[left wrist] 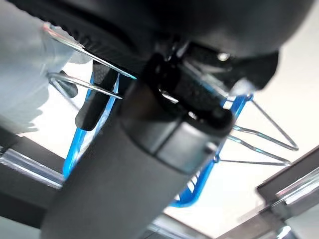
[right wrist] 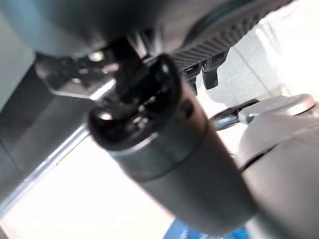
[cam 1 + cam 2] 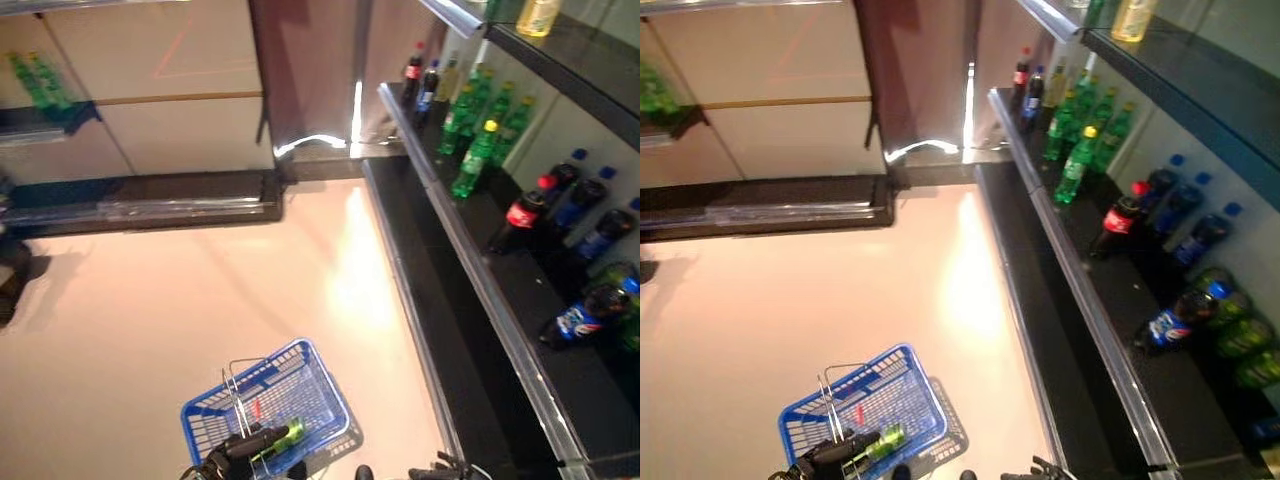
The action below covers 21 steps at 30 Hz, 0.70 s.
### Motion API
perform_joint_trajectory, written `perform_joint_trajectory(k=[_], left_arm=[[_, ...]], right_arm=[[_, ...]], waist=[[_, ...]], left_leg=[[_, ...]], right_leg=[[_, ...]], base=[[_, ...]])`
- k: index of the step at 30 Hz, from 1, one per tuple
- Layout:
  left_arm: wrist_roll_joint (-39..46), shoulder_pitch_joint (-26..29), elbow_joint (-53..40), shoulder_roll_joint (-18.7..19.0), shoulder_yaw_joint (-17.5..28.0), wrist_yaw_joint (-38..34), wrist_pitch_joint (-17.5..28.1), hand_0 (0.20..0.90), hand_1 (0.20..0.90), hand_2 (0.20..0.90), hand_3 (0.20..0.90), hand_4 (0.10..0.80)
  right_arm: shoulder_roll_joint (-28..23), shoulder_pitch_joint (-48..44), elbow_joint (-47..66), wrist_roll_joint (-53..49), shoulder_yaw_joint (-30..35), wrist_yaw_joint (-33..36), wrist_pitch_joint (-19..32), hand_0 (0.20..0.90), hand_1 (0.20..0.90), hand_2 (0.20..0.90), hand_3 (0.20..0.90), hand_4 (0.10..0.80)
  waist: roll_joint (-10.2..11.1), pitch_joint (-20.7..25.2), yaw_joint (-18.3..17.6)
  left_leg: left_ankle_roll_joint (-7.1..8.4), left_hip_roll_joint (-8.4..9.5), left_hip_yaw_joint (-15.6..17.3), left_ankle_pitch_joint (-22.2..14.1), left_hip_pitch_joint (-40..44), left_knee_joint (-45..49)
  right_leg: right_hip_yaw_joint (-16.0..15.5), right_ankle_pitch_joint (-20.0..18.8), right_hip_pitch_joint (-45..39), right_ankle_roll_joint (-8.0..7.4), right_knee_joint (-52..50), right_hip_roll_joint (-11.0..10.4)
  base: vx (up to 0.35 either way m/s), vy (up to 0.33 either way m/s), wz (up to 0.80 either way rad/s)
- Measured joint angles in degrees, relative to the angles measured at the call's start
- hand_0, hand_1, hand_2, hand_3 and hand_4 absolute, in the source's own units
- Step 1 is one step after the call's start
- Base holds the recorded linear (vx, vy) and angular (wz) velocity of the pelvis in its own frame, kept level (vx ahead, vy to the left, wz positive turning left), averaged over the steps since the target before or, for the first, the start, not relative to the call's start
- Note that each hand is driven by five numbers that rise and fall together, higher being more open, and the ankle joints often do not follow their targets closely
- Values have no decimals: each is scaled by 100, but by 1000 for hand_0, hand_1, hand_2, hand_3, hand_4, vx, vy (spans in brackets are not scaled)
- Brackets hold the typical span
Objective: Pick up the drink and place into the basket.
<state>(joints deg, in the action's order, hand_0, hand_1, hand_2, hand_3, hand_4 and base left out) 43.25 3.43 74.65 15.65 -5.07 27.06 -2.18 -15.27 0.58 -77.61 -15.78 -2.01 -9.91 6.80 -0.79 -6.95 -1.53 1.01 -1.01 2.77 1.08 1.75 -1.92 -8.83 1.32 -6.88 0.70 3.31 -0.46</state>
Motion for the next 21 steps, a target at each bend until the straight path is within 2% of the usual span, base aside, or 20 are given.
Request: perform_joint_trajectory(k=[3,5,7,9,11,12,14,16,19,21], left_arm=[[-7,-19,-48,-80,27,18,37,300,300,300,200,100],[-36,12,-38,-106,108,24,63,300,300,300,200,100],[-118,171,-15,-64,261,24,96,300,300,300,200,100],[-117,239,-22,-54,391,36,113,300,300,300,200,100],[-112,213,-13,-62,409,40,110,300,300,300,200,100],[-112,129,-14,-60,400,50,114,300,300,300,200,100],[-112,24,-39,-25,407,71,132,300,300,300,200,100],[-113,32,-38,-4,407,71,94,300,300,300,200,100],[-114,23,-13,29,384,73,51,300,300,300,200,100],[-113,22,18,53,366,73,20,300,300,300,200,100]], right_arm=[[-97,40,21,2,7,0,2,900,900,900,900,800],[-87,4,33,2,5,0,3,900,900,900,900,800],[-57,-122,39,11,-4,0,-3,900,900,900,900,800],[-99,-173,34,45,33,1,-2,900,900,900,900,800],[-145,-162,24,64,55,1,4,900,900,900,900,800],[-141,-144,20,77,78,0,9,900,900,900,900,800],[-65,-135,20,130,110,0,28,900,900,900,900,800],[-22,-163,10,225,118,-1,32,900,900,900,900,800],[6,-163,6,238,169,-1,27,900,900,900,900,800],[2,-172,0,238,176,-2,24,900,900,900,900,800]], waist=[[-83,48,-34],[-47,20,6],[131,-145,21],[119,-201,113],[79,-191,132],[112,-162,159],[259,-153,166],[288,-146,173],[254,-153,161],[254,-154,145]], left_leg=[[33,-74,300,52,-113,37],[11,-27,403,87,-210,196],[201,10,821,-61,-544,698],[214,-129,1066,-14,-602,438],[122,-189,1103,285,-550,197],[-116,-68,1104,383,-330,39],[-258,119,1114,405,-109,-214],[-351,169,1085,384,-64,-300],[-459,126,1043,272,103,-297],[-523,121,1040,169,220,-299]], right_leg=[[-237,43,-39,-43,33,-68],[-282,42,-90,-74,126,-124],[-336,54,-180,-78,160,-280],[-343,140,-250,-105,160,-279],[-355,208,-355,-201,160,-275],[-338,268,-419,-300,158,-352],[-334,315,-511,-443,128,-472],[-339,357,-376,-508,-219,-544],[-331,481,-59,-607,-1200,-590],[-180,556,293,-719,-2073,-656]], base=[[214,98,40],[290,105,32],[303,136,44],[334,167,10],[345,156,1],[341,141,0],[298,157,1],[285,212,6],[230,191,7],[179,192,1]])
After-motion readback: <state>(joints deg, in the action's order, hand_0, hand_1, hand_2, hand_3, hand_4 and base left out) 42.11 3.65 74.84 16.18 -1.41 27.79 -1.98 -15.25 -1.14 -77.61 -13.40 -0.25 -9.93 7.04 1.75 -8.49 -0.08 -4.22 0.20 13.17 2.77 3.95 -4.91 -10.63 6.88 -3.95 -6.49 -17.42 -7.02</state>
